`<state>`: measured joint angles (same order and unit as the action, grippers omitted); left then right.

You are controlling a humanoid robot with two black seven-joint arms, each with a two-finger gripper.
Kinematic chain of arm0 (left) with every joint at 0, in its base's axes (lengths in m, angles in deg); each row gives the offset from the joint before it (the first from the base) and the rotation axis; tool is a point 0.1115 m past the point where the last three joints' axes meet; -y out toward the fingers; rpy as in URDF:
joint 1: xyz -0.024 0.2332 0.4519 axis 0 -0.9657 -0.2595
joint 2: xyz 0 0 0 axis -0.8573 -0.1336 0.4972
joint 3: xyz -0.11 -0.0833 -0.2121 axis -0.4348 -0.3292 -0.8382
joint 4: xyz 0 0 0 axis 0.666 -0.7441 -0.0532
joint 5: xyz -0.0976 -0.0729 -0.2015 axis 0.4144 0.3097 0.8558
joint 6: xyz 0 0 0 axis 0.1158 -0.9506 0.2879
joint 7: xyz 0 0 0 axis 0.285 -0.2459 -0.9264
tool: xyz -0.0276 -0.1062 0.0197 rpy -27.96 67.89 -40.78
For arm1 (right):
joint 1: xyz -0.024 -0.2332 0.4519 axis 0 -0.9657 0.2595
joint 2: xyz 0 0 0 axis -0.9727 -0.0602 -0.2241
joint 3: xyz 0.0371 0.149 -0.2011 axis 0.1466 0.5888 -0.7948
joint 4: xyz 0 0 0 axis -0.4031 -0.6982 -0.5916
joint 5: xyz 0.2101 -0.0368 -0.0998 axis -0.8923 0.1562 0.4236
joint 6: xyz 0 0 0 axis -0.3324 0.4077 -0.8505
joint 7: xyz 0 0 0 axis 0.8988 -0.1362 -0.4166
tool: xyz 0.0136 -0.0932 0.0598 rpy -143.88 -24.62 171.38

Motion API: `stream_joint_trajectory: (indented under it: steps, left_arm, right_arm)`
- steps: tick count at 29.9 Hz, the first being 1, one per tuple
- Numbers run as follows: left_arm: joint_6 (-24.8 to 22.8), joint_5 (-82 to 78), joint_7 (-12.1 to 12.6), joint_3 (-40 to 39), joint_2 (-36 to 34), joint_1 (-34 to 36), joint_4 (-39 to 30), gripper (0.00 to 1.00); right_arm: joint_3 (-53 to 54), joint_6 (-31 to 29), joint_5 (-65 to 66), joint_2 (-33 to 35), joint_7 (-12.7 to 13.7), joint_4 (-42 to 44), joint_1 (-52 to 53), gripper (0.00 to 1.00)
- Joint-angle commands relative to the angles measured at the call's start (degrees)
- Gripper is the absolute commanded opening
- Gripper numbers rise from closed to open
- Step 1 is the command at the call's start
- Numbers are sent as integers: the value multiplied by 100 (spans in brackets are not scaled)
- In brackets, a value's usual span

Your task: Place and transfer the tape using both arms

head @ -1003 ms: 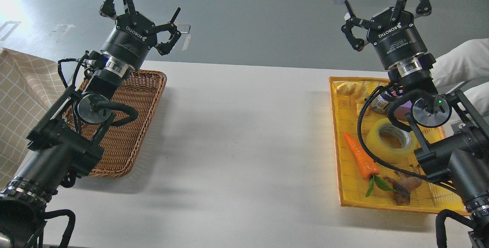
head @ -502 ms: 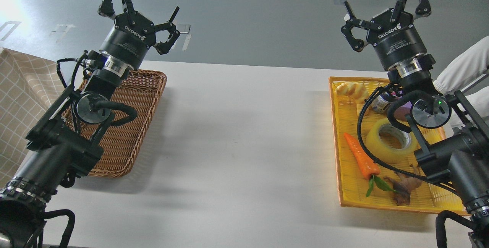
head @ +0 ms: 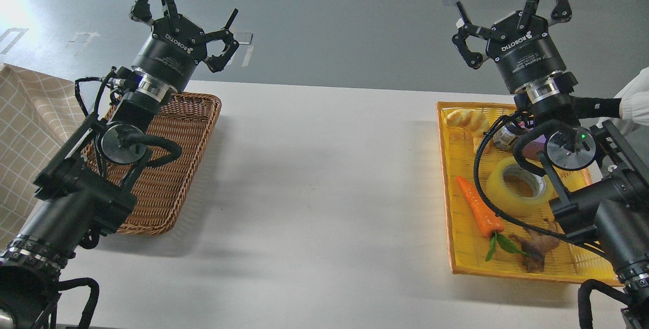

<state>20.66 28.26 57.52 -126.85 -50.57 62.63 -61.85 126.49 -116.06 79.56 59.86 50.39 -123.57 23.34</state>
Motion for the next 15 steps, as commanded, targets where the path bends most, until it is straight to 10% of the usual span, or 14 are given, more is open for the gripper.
stream_joint_trajectory:
  steps: [1, 15]
  left_arm:
    - [0, -5, 0, 0, 0, 0, 0, 98]
    - [0, 4, 0, 0, -9, 0, -26, 98]
  right_arm:
    - [0, 0, 0, -1, 0, 0, 7, 100]
    - [0, 0, 0, -1, 0, 0, -1, 100]
